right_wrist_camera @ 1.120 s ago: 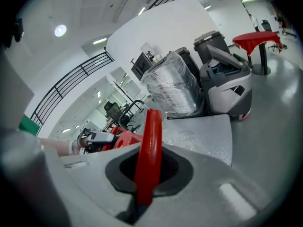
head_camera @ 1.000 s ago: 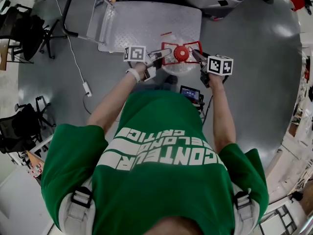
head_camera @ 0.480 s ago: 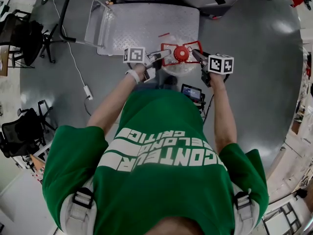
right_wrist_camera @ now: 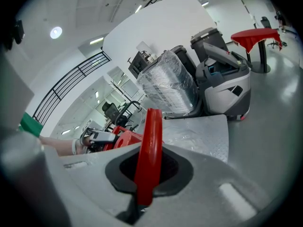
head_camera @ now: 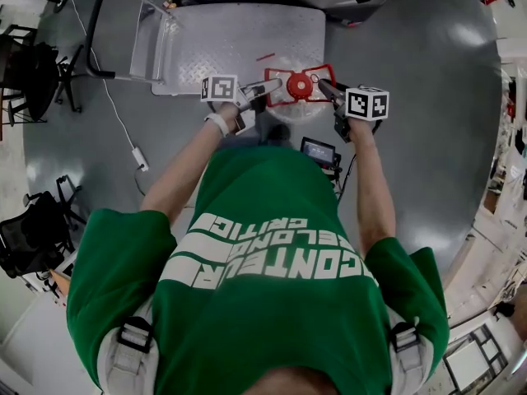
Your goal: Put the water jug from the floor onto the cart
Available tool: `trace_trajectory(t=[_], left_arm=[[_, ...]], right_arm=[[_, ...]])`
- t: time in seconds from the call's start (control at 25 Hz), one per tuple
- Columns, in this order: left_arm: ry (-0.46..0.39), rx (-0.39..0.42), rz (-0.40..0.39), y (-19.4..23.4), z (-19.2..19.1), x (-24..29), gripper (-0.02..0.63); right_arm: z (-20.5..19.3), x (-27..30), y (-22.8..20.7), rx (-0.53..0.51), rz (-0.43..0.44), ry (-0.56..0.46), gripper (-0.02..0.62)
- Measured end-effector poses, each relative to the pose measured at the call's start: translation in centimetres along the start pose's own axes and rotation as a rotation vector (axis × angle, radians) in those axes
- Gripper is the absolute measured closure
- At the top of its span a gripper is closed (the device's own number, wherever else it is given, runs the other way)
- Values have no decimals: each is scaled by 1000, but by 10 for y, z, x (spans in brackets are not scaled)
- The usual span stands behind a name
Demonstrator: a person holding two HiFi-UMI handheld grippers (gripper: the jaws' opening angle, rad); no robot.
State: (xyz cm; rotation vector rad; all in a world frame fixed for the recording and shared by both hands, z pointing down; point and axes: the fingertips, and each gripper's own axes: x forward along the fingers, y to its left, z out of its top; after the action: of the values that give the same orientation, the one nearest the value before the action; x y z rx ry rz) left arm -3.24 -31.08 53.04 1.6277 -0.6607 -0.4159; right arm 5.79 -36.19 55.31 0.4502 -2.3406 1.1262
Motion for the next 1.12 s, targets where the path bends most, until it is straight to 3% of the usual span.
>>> trace_trajectory(t=[0.64, 1.12], left_arm=[[-8, -89, -13, 33, 66, 7, 547], [-5, -116, 21, 70, 124, -10, 548]], right_arm=[[43, 49, -25, 58, -55, 49, 600], [72, 112, -35, 95, -76, 109, 601]])
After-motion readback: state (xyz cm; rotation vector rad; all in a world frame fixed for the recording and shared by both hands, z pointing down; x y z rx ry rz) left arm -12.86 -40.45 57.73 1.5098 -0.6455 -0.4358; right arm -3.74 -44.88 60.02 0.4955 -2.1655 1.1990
